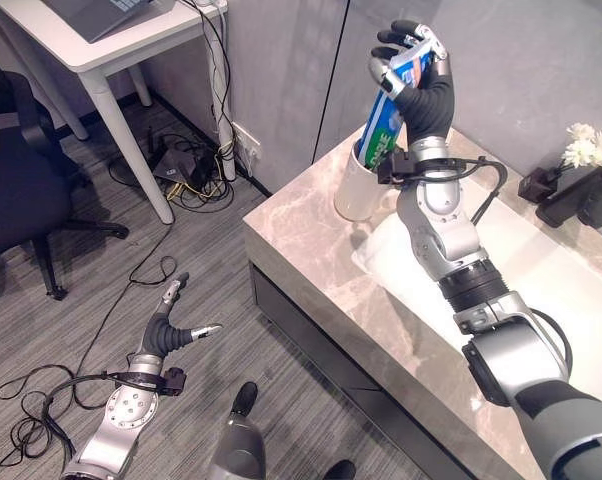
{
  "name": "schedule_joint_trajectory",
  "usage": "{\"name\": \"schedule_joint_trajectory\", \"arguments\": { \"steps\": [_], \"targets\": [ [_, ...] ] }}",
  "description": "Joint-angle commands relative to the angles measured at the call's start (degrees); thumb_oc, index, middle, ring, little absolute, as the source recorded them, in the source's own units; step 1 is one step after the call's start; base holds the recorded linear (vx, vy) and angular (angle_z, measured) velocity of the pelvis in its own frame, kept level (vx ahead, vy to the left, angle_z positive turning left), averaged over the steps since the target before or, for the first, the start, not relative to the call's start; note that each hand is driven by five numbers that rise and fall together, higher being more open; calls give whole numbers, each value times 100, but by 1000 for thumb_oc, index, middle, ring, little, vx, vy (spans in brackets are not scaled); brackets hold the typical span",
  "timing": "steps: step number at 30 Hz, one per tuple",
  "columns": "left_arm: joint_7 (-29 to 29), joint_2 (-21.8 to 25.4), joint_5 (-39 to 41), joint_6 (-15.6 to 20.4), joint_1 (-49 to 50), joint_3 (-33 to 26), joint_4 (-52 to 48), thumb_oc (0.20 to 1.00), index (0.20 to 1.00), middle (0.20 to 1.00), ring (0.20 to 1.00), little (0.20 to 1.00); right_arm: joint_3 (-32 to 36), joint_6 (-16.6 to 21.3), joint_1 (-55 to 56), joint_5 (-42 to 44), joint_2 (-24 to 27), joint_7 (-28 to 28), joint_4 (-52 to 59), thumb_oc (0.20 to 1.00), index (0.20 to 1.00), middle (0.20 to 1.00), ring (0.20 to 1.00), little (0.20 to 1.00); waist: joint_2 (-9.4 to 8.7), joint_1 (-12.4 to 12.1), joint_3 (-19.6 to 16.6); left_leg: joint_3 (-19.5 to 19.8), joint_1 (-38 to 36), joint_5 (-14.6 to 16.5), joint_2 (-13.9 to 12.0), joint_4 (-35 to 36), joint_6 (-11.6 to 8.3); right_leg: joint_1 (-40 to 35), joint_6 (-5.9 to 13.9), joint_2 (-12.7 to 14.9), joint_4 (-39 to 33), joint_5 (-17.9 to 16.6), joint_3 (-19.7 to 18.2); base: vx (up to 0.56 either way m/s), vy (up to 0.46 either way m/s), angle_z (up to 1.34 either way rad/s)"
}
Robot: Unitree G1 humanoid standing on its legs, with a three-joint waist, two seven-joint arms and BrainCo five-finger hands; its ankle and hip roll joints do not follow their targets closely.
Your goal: Put brush and paste in cup on sink, flatten towel.
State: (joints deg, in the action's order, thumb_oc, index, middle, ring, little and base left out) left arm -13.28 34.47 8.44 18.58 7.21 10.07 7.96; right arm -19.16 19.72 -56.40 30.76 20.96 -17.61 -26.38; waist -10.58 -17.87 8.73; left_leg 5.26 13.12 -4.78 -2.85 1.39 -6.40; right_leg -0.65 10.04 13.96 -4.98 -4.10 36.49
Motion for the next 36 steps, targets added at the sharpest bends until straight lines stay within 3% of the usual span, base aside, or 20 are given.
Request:
{"name": "schedule_joint_trajectory", "arguments": {
  "steps": [1,9,11,12,17,18,21,22,23,27,31,35,36],
  "targets": [
    [-93,126,-80,267,-124,218,-74,1000,1000,1000,1000,1000,4,257,-248,-26,284,-74,158,1000,1000,1000,1000,1000,32,-41,-136,-48,-251,144,58,361,141,-384,487,371,141,-711,-81,0,0,0],
    [-90,128,-183,238,-254,365,-65,1000,1000,1000,1000,1000,124,314,-412,-349,333,-344,421,1000,1000,1000,1000,1000,41,-40,-202,-41,-272,149,26,361,116,-404,480,341,129,-661,-92,0,0,0],
    [-132,114,-174,247,-243,307,-151,1000,1000,1000,1000,1000,265,321,-459,-595,388,-529,719,1000,1000,1000,1000,1000,78,-37,-206,-150,-296,31,32,361,153,-364,434,393,154,-728,-61,-49,18,0],
    [-133,116,-172,241,-239,300,-151,1000,1000,1000,1000,1000,263,313,-455,-600,380,-536,732,1000,1000,1000,1000,1000,67,-30,-233,-136,-343,152,-8,361,117,-412,473,347,132,-638,-142,-85,48,-6],
    [32,237,38,255,76,-37,-786,1000,1000,1000,1000,1000,560,194,-322,-1439,675,-888,1459,1000,1000,1000,1000,1000,164,75,-250,-457,-520,104,-32,361,205,-340,436,437,178,-756,-276,-26,34,-29],
    [204,333,307,360,292,-359,-1232,1000,1000,1000,1000,1000,852,144,-93,-2025,994,-1073,1825,1000,1000,1000,1000,1000,238,161,-276,-542,-639,149,-52,361,234,-360,433,452,206,-738,-334,20,44,-45],
    [492,418,753,466,684,-999,-1865,1000,1000,1000,1000,1000,1550,98,772,-2724,1605,-1266,2469,1000,1000,1000,1000,1000,336,345,-323,-659,-830,223,-93,361,260,-389,431,447,252,-670,-461,22,41,-31],
    [641,415,1028,540,797,-1330,-2071,1000,1000,1000,1000,1000,2142,69,1447,-3092,1984,-1466,2664,1000,1000,1000,1000,1000,403,504,-343,-718,-908,251,-111,361,268,-405,429,438,257,-617,-525,2,41,-20],
    [658,444,1048,529,815,-1325,-2094,1000,1000,1000,1000,1000,2192,52,1521,-3108,1969,-1467,2719,1000,1000,1000,1000,1000,374,489,-358,-715,-888,219,-90,361,283,-391,429,457,253,-643,-519,8,39,-22],
    [1085,317,1825,476,1044,-1812,-2416,1000,1000,1000,1000,1000,3662,7,3152,-3198,2169,-1811,2429,1000,1000,1000,1000,1000,474,833,-447,-910,-1103,328,-126,361,347,-381,437,460,252,-606,-766,38,49,-19],
    [1217,92,2245,389,1141,-1969,-2372,1000,1000,1000,1000,1000,4879,16,4207,-2670,1511,-2481,1334,1000,1000,1000,1000,1000,533,1119,-368,-1112,-1209,547,-73,-1,430,-327,430,536,295,-640,-1129,9,56,-39],
    [1180,3,2240,296,1202,-2024,-2451,1000,1000,1000,1000,1000,5523,83,4768,-2088,967,-2789,511,1000,1000,1000,1000,1000,574,1307,-363,-1168,-1148,632,84,-52,504,-263,485,669,253,-869,-1285,-9,100,-27],
    [1242,27,2311,281,1215,-1985,-2409,1000,1000,1000,1000,1000,5644,-86,5056,-1837,911,-2913,-505,1000,1000,1000,1000,1000,612,1407,-361,-1172,-1165,673,146,19,540,-189,496,708,307,-969,-1338,-33,141,-20]
  ]
}}
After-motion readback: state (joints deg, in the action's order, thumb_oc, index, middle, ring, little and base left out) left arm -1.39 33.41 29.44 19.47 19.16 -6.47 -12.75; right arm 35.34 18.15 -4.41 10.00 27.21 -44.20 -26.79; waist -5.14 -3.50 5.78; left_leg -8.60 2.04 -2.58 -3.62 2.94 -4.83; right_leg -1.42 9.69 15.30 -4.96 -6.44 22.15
